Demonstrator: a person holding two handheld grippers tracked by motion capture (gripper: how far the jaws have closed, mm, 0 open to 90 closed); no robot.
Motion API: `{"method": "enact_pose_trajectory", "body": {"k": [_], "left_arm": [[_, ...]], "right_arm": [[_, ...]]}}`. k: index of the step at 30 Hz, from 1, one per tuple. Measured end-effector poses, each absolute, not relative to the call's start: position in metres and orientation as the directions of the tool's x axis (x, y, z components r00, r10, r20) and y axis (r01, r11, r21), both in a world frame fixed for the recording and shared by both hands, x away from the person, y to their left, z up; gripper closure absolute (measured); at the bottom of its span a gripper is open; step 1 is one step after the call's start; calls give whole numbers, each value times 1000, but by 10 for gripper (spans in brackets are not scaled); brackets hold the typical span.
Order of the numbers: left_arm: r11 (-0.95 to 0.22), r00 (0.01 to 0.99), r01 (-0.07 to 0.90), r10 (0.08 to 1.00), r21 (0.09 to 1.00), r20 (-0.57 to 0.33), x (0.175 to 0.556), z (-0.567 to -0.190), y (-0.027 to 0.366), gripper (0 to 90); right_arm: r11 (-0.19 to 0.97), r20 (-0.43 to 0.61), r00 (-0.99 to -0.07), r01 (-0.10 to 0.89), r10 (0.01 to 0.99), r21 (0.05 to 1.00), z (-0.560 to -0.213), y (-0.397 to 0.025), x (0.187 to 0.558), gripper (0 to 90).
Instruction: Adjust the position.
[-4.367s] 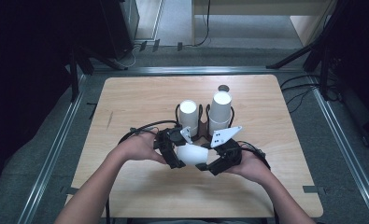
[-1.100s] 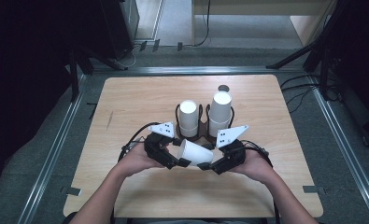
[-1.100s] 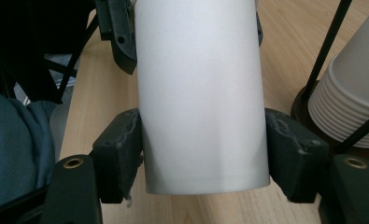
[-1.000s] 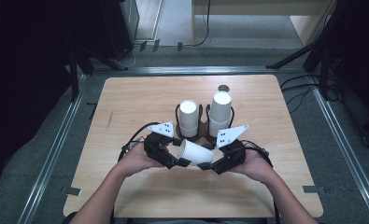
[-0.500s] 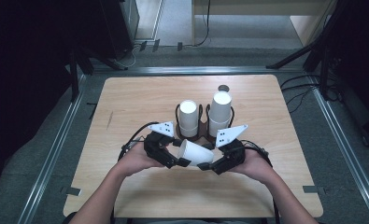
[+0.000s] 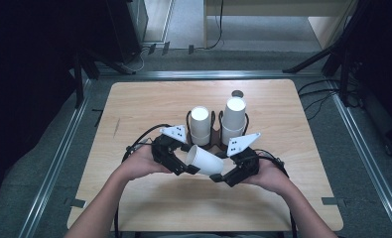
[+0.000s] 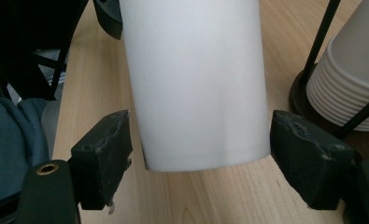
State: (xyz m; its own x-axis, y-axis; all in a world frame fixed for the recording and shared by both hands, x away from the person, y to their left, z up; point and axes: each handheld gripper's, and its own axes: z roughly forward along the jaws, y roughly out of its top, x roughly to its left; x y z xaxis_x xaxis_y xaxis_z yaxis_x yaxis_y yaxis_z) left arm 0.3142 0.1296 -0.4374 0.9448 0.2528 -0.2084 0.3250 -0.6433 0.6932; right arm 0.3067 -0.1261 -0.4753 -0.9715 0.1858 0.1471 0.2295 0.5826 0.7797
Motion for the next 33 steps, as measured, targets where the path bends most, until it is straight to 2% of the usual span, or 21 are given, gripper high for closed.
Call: {"method": "enact_pose_trajectory", "body": {"k": [4, 16, 24, 33], "left_arm": [[-716, 954, 296, 251, 633, -163, 318, -427, 125, 222], [-820, 966, 255, 244, 512, -89, 323, -419, 110, 221], [-862, 971, 237, 223, 448, -84, 324, -424, 101, 217], [-884, 976, 217, 203, 415, -77, 322, -430, 91, 215]], "right_arm": [[585, 134, -972, 223, 191, 780, -476, -126, 307, 222], [595, 132, -970, 232, 206, 769, -479, -123, 308, 222], [601, 125, -969, 230, 211, 766, -482, -119, 308, 222], [600, 131, -967, 240, 220, 763, -487, -115, 307, 235]]}}
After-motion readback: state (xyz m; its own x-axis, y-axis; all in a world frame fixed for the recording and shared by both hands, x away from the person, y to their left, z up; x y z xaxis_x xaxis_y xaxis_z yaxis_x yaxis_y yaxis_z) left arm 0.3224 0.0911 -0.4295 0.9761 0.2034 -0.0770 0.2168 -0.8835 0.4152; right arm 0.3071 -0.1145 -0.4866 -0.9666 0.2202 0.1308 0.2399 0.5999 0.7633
